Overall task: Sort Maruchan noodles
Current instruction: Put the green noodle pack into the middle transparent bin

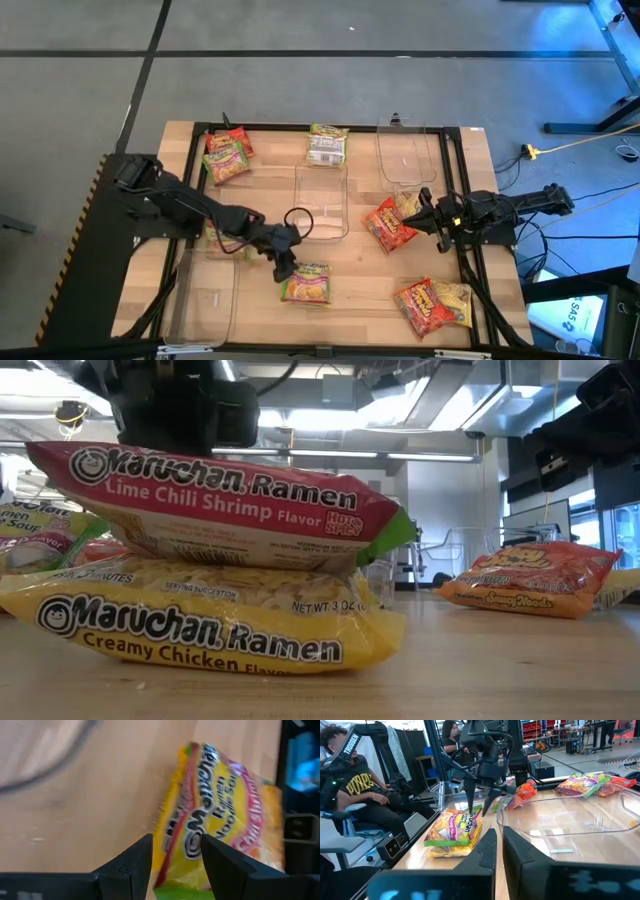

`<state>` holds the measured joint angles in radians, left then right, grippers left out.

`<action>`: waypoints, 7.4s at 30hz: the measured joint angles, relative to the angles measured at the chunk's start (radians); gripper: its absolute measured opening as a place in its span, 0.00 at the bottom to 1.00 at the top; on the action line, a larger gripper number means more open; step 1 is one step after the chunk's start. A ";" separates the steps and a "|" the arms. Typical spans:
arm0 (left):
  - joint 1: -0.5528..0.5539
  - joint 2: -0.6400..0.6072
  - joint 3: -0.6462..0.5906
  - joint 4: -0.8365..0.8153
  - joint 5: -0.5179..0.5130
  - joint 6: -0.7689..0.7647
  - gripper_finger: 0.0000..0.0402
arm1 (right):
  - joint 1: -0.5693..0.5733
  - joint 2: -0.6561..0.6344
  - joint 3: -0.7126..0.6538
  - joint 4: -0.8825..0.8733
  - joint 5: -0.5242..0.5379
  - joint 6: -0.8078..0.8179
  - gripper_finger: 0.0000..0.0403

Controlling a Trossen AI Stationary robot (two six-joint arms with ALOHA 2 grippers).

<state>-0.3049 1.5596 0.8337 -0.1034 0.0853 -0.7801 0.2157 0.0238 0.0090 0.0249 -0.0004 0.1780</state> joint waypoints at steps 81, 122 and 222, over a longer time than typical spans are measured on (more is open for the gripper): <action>-0.084 -0.026 0.255 0.169 -0.256 0.906 0.00 | 0.000 0.737 0.025 0.718 0.027 0.237 0.63; -0.063 -0.024 0.255 0.173 -0.312 0.973 0.00 | 0.000 1.372 0.563 0.603 -0.317 0.156 0.60; 0.145 -0.131 0.254 0.000 -0.175 0.502 0.26 | 0.046 1.301 0.764 0.185 0.222 -0.265 0.50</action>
<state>-0.1604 1.4288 1.0882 -0.1031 -0.0900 -0.2777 0.2615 1.3248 0.7729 0.2101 0.2217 -0.0871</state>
